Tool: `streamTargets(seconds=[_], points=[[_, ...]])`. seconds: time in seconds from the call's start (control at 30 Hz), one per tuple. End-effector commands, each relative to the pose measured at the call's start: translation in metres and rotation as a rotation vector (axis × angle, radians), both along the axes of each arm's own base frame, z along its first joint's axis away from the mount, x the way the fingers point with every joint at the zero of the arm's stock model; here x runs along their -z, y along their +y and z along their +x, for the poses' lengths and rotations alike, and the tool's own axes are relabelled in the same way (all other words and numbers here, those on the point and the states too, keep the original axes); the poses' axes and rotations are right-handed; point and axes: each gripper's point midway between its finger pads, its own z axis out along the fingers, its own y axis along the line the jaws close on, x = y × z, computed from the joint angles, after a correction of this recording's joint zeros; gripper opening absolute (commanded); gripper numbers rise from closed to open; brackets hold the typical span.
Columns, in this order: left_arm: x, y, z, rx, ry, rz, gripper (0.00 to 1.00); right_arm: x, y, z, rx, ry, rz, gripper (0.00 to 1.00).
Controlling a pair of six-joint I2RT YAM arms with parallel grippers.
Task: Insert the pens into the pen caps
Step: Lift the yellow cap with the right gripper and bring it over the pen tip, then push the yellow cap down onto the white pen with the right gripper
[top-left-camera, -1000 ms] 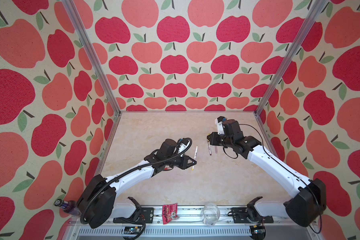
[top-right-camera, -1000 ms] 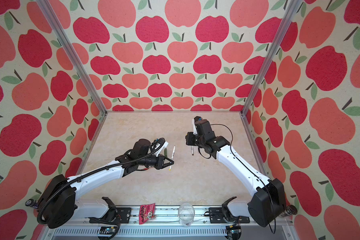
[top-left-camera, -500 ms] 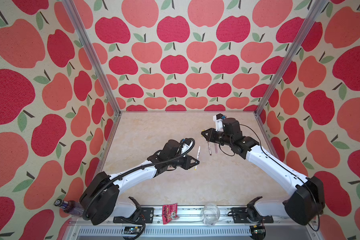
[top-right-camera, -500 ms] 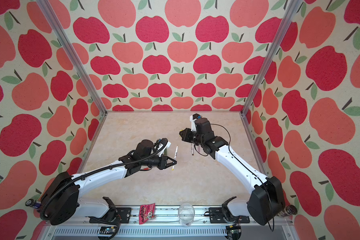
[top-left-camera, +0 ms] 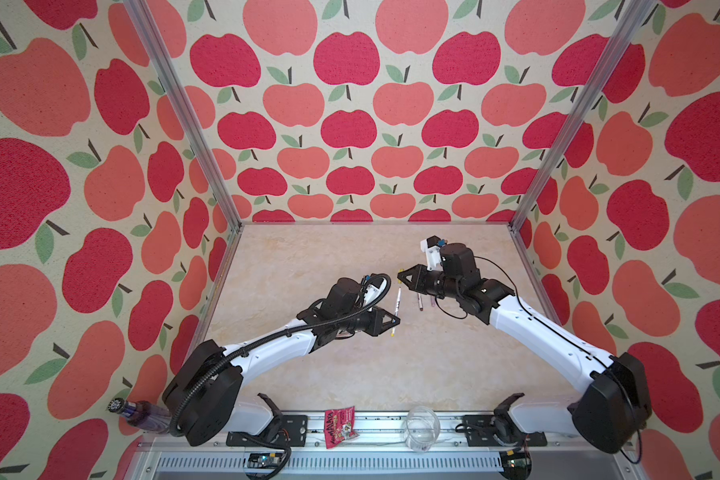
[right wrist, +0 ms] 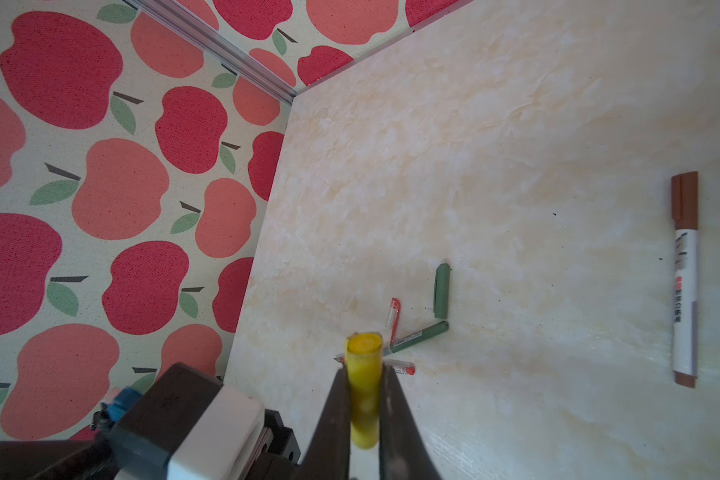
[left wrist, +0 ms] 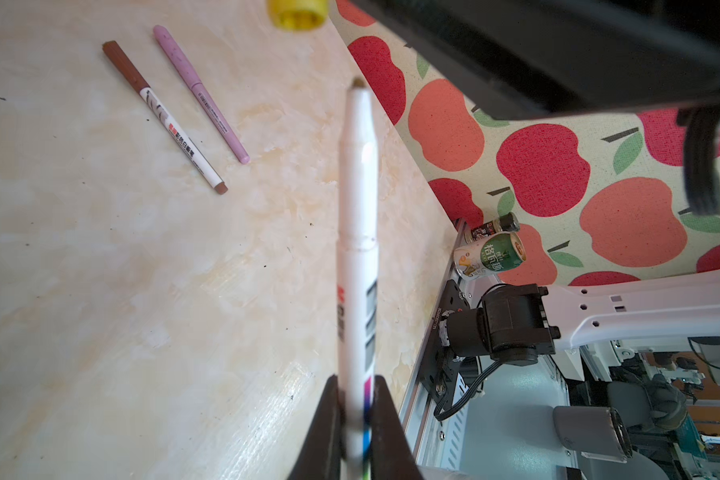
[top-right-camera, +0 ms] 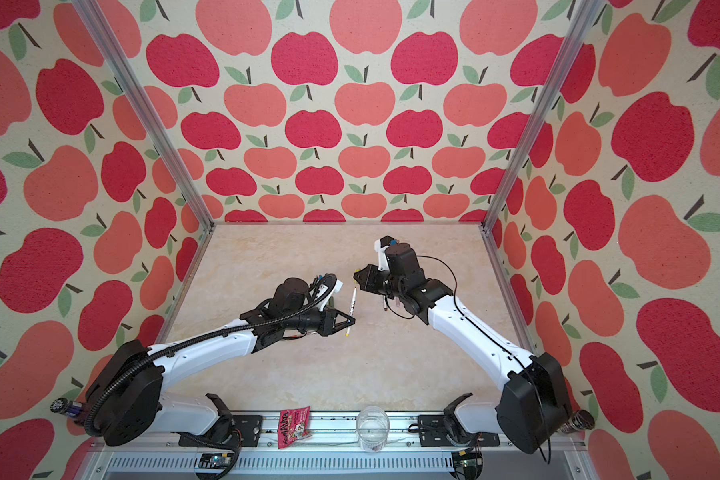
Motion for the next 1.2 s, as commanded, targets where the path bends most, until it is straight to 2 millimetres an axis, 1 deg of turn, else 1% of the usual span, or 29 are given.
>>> streamTargets(seconds=[0.0,0.13,0.4,0.63,0.9,1.03,1.17], points=[[-0.011,-0.007,0.005,-0.004,-0.014,-0.023,0.02,-0.013,0.001,-0.006,-0.009,-0.021,0.034,0.00],[-0.010,-0.006,0.005,-0.007,-0.013,-0.020,0.02,-0.017,0.000,-0.006,-0.010,-0.031,0.033,0.00],[-0.012,-0.005,0.005,-0.013,-0.020,-0.023,0.02,-0.003,-0.004,-0.011,-0.015,-0.012,-0.004,0.00],[-0.011,-0.005,0.006,-0.014,-0.020,-0.022,0.02,-0.001,-0.004,-0.016,-0.025,-0.012,-0.018,0.00],[-0.009,-0.005,0.006,-0.017,-0.018,-0.025,0.02,0.005,-0.001,-0.020,-0.040,0.000,-0.030,0.00],[-0.010,-0.005,0.006,-0.017,-0.016,-0.025,0.02,0.009,-0.005,-0.019,-0.032,-0.005,-0.052,0.00],[-0.010,-0.004,0.006,-0.019,-0.019,-0.023,0.02,0.008,-0.006,-0.019,-0.029,-0.011,-0.057,0.00]])
